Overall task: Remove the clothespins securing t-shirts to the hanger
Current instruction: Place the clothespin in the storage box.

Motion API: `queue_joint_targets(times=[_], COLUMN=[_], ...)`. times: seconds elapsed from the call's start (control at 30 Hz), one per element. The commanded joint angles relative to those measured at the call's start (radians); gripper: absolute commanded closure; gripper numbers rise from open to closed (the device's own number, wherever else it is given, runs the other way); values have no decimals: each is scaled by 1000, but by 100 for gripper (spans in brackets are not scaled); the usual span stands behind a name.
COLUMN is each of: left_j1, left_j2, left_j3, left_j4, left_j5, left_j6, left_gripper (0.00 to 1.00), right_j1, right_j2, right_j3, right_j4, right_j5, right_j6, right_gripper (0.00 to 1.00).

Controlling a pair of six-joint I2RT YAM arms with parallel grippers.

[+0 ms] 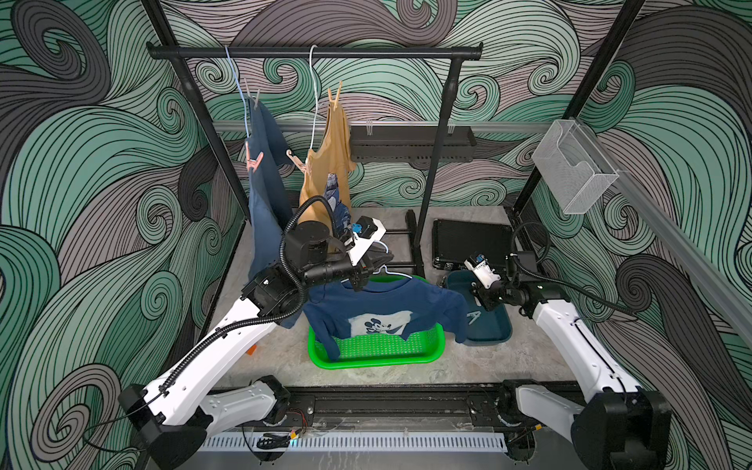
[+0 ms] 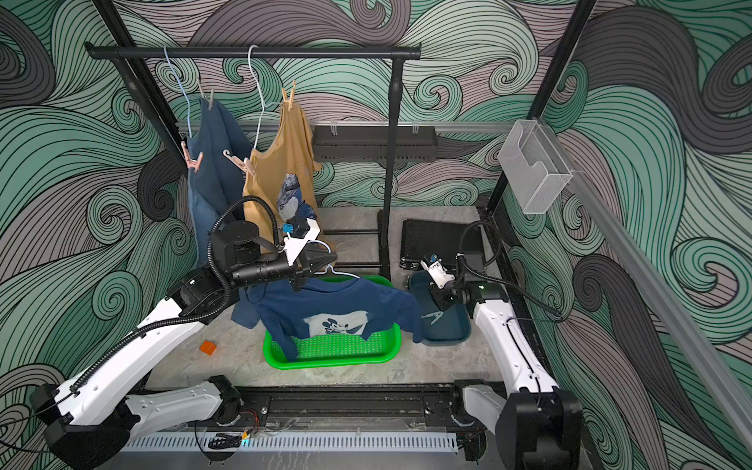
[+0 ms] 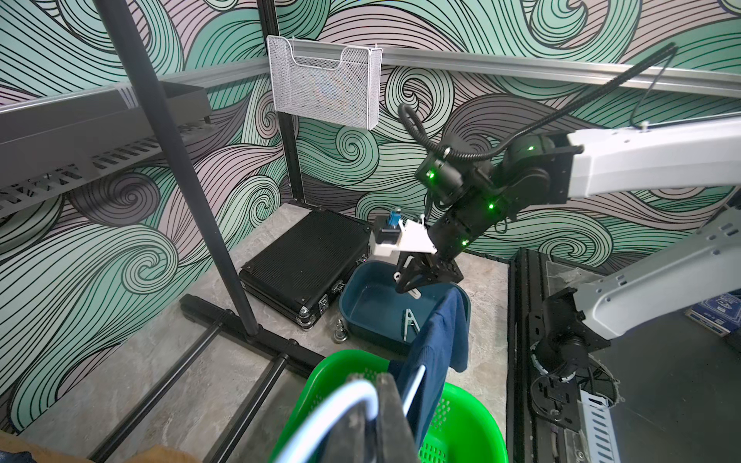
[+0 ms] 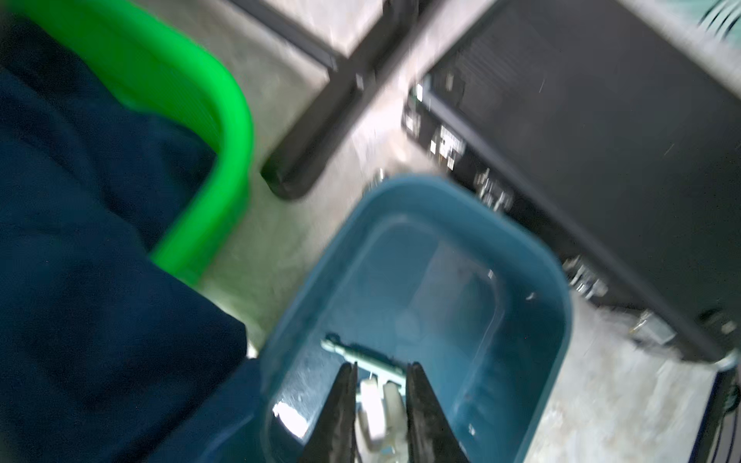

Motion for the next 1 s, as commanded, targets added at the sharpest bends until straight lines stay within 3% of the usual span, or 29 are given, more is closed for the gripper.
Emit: queue_joint_targets(times=[0.0,0.4,0.83,0.97], left_j1=[4,4,4,4], left_j2=[-8,-23,-22,-23], left_j3=[46,33,17,5], left_j4=[38,47,44,43], left_j5=[5,6,-4,-21], left_j6=[-5,-18,-13,-7], left_gripper=[100,100,100,100], right_j1=[7,36,40,42], right_j2=[45,259,442,444], right_j3=[0,82,170,188], right_j4=[11,7,-3,-15], right_j5=[87,195,232,255], right_j6=[19,38,66,77], right_gripper=[74,58,57,45])
